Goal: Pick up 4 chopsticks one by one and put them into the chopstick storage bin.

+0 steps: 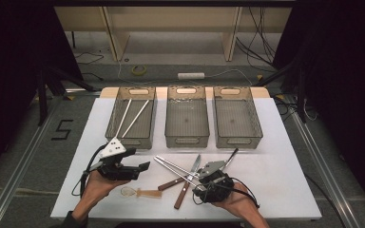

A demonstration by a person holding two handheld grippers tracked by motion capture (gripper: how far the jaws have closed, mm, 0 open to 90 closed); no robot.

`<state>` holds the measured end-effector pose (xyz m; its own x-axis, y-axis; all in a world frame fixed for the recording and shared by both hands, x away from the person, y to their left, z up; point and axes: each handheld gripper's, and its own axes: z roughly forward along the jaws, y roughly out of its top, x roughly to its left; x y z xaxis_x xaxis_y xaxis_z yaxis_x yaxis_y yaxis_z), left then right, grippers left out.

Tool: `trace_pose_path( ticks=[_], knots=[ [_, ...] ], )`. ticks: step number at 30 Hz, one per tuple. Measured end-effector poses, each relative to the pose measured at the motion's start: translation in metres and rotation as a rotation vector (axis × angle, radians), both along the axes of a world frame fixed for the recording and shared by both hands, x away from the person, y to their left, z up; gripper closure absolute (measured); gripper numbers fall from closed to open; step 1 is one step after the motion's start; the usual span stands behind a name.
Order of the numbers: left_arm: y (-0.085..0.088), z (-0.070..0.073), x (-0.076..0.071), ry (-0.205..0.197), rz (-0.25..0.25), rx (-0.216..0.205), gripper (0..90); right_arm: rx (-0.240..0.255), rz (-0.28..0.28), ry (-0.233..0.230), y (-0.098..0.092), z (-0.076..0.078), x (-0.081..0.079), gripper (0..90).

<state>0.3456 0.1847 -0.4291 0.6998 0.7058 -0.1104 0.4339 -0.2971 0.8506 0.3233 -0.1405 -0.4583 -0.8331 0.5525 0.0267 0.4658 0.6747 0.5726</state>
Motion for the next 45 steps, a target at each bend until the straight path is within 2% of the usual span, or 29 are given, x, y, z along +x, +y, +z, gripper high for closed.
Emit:
trace_pose_path(
  ticks=[7,14,24,29,33,35,36,39,40,43,45],
  knots=[
    [-0.004,-0.006,-0.008,0.009,-0.016,0.014,23.1,-0.041,-0.005,0.014,0.006,-0.007,0.008,65.6],
    [-0.012,-0.006,-0.013,0.006,-0.051,0.032,22.9,-0.077,0.021,0.028,0.013,-0.011,0.013,71.7],
    [-0.017,-0.009,-0.016,0.015,-0.085,0.056,22.3,-0.102,0.036,0.028,0.020,-0.012,0.015,79.0],
    [-0.020,-0.009,-0.017,0.019,-0.098,0.070,21.8,-0.099,0.032,0.018,0.022,-0.012,0.015,85.7],
    [-0.022,-0.010,-0.017,0.019,-0.105,0.074,21.7,-0.112,0.044,0.015,0.022,-0.012,0.015,86.6],
    [-0.022,-0.009,-0.018,0.018,-0.109,0.074,21.7,-0.098,0.029,0.030,0.022,-0.010,0.014,87.2],
    [-0.022,-0.009,-0.017,0.014,-0.111,0.076,21.8,-0.109,0.046,0.029,0.021,-0.009,0.015,87.3],
    [-0.023,-0.009,-0.017,0.015,-0.113,0.078,21.8,-0.090,0.045,0.021,0.020,-0.004,0.014,87.5],
    [-0.024,-0.009,-0.017,0.019,-0.117,0.078,21.8,-0.087,0.062,0.016,0.019,-0.003,0.015,87.5],
    [-0.026,-0.009,-0.018,0.019,-0.130,0.092,22.1,-0.078,0.057,0.021,0.018,0.002,0.013,87.5],
    [-0.029,-0.009,-0.019,0.014,-0.144,0.104,22.2,-0.076,0.069,0.006,0.016,0.003,0.013,87.5]
  ],
)
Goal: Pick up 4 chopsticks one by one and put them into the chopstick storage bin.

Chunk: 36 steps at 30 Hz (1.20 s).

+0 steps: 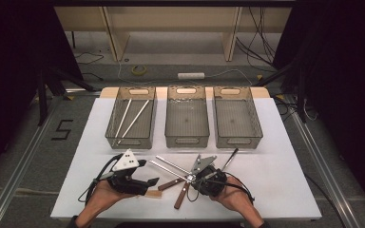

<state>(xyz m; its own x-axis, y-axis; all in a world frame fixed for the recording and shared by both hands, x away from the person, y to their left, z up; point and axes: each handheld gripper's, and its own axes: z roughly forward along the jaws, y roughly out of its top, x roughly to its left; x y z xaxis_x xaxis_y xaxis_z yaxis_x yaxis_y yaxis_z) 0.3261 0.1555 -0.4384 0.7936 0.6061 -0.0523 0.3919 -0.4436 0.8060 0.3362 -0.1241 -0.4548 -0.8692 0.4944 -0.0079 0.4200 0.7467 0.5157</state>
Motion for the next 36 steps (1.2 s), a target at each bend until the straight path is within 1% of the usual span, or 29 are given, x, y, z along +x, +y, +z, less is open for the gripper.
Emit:
trace_pose_path(
  ticks=[1,2,3,5,7,8,10,12,14,16,17,18,21,25,31,36],
  knots=[
    [-0.002,0.000,0.000,-0.002,-0.008,0.009,22.2,0.003,0.000,0.002,0.000,0.001,-0.001,87.5],
    [-0.003,0.000,0.000,-0.003,-0.013,0.015,22.2,0.000,0.017,-0.004,-0.001,0.003,-0.001,87.5],
    [-0.005,0.000,0.000,-0.004,-0.022,0.021,22.2,0.000,0.020,-0.009,-0.001,0.005,-0.002,87.5],
    [-0.008,0.000,0.000,-0.006,-0.037,0.045,22.2,0.002,0.027,-0.007,-0.001,0.008,-0.004,87.5],
    [-0.011,0.000,0.001,-0.014,-0.049,0.063,22.2,-0.005,0.045,-0.013,0.000,0.012,-0.008,87.5],
    [-0.012,0.001,0.001,-0.016,-0.056,0.071,22.2,-0.007,0.063,-0.011,0.001,0.013,-0.009,87.5],
    [-0.015,0.000,0.000,-0.026,-0.070,0.091,23.0,-0.018,0.083,-0.009,0.003,0.015,-0.012,87.4],
    [-0.016,0.000,0.000,-0.026,-0.087,0.119,23.8,-0.029,0.099,-0.010,0.004,0.018,-0.015,87.5],
    [-0.019,-0.001,-0.001,-0.023,-0.105,0.148,25.1,-0.027,0.116,0.000,0.005,0.021,-0.017,87.5],
    [-0.022,-0.001,-0.002,-0.020,-0.136,0.192,26.4,-0.029,0.131,-0.004,0.006,0.023,-0.019,87.5],
    [-0.023,-0.001,-0.003,-0.020,-0.143,0.204,26.7,-0.032,0.138,-0.006,0.007,0.024,-0.020,87.5],
    [-0.025,-0.002,-0.004,-0.021,-0.156,0.227,27.4,-0.036,0.143,-0.002,0.008,0.025,-0.022,87.5],
    [-0.028,-0.004,-0.006,-0.016,-0.191,0.276,30.2,-0.028,0.159,-0.002,0.011,0.027,-0.024,87.5],
    [-0.029,-0.006,-0.007,-0.007,-0.211,0.308,33.8,-0.024,0.184,0.000,0.014,0.030,-0.028,87.5],
    [-0.029,-0.007,-0.009,-0.006,-0.251,0.350,43.7,-0.022,0.216,0.006,0.016,0.032,-0.032,87.5],
    [-0.030,-0.007,-0.010,-0.004,-0.276,0.372,52.4,-0.022,0.240,0.011,0.017,0.031,-0.032,87.5]
  ],
)
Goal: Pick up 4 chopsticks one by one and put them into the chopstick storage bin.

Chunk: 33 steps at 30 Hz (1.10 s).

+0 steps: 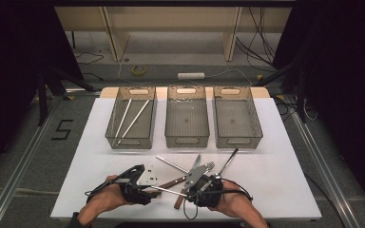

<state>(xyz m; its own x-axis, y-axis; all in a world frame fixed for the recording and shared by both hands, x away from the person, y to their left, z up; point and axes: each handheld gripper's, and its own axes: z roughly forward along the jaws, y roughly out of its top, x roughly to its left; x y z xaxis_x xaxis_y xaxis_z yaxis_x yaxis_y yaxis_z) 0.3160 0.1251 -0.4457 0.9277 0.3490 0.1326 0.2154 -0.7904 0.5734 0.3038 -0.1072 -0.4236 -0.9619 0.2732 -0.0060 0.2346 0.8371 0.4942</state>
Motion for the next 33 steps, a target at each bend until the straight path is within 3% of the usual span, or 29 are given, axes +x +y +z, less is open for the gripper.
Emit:
trace_pose_path(
  ticks=[7,14,18,21,23,24,27,33],
  knots=[
    [-0.001,0.001,-0.002,0.000,-0.034,0.010,63.9,0.010,0.023,0.004,0.000,0.002,-0.001,87.5],
    [-0.003,0.005,-0.006,0.004,-0.093,0.061,71.4,0.006,0.055,0.003,-0.002,0.002,-0.001,87.2],
    [-0.007,0.005,-0.010,-0.022,-0.141,0.078,75.9,0.017,0.065,-0.003,-0.007,0.000,0.003,84.4],
    [-0.011,0.004,-0.014,-0.013,-0.181,0.081,81.9,0.047,0.015,-0.022,-0.013,-0.001,0.010,74.0],
    [-0.013,0.005,-0.014,-0.016,-0.158,0.077,83.7,0.075,-0.031,-0.023,-0.019,0.001,0.016,64.4],
    [-0.012,0.006,-0.014,-0.013,-0.155,0.078,83.7,0.095,-0.054,0.000,-0.021,0.002,0.019,60.8],
    [-0.008,0.006,-0.010,0.011,-0.113,0.065,83.8,0.192,-0.132,0.032,-0.030,0.007,0.024,51.2],
    [0.002,0.007,-0.002,0.024,-0.018,0.047,83.7,0.281,-0.231,-0.032,-0.041,0.017,0.027,41.5]
  ],
)
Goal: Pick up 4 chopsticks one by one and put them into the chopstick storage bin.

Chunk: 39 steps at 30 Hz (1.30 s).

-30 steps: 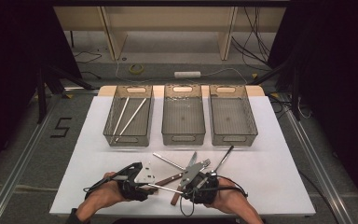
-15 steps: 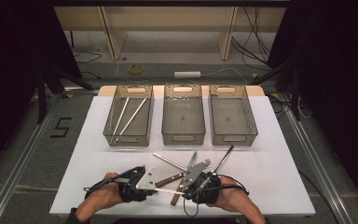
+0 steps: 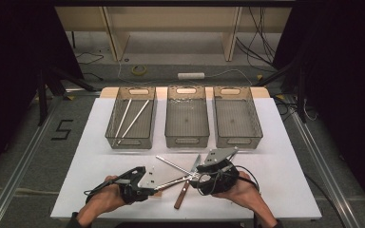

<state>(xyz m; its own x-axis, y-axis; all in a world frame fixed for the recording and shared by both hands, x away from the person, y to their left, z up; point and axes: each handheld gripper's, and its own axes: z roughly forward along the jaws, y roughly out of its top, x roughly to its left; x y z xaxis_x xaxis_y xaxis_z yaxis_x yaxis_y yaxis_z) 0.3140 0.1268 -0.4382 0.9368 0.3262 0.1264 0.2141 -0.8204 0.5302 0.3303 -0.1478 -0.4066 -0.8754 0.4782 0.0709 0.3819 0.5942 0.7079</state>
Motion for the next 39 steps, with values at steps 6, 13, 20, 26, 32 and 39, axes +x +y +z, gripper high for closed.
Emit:
trace_pose_path(
  ticks=[6,13,20,26,32,39],
  knots=[
    [0.010,0.003,0.008,0.010,0.106,-0.039,83.6,0.030,-0.066,-0.036,-0.003,0.000,0.001,35.4],
    [0.022,0.008,0.017,0.019,0.231,-0.104,83.5,0.047,-0.115,-0.055,-0.006,-0.006,0.001,31.9],
    [0.035,0.013,0.026,0.021,0.336,-0.164,83.5,0.053,-0.144,-0.061,-0.010,-0.011,0.001,31.6],
    [0.049,0.020,0.038,0.009,0.420,-0.225,83.4,0.041,-0.148,-0.053,-0.011,-0.014,-0.001,30.9],
    [0.063,0.027,0.058,0.007,0.500,-0.274,83.5,0.033,-0.144,-0.052,-0.010,-0.019,-0.005,30.6],
    [0.078,0.034,0.088,0.002,0.584,-0.305,83.5,0.027,-0.122,-0.051,-0.010,-0.022,-0.013,30.4]
  ],
)
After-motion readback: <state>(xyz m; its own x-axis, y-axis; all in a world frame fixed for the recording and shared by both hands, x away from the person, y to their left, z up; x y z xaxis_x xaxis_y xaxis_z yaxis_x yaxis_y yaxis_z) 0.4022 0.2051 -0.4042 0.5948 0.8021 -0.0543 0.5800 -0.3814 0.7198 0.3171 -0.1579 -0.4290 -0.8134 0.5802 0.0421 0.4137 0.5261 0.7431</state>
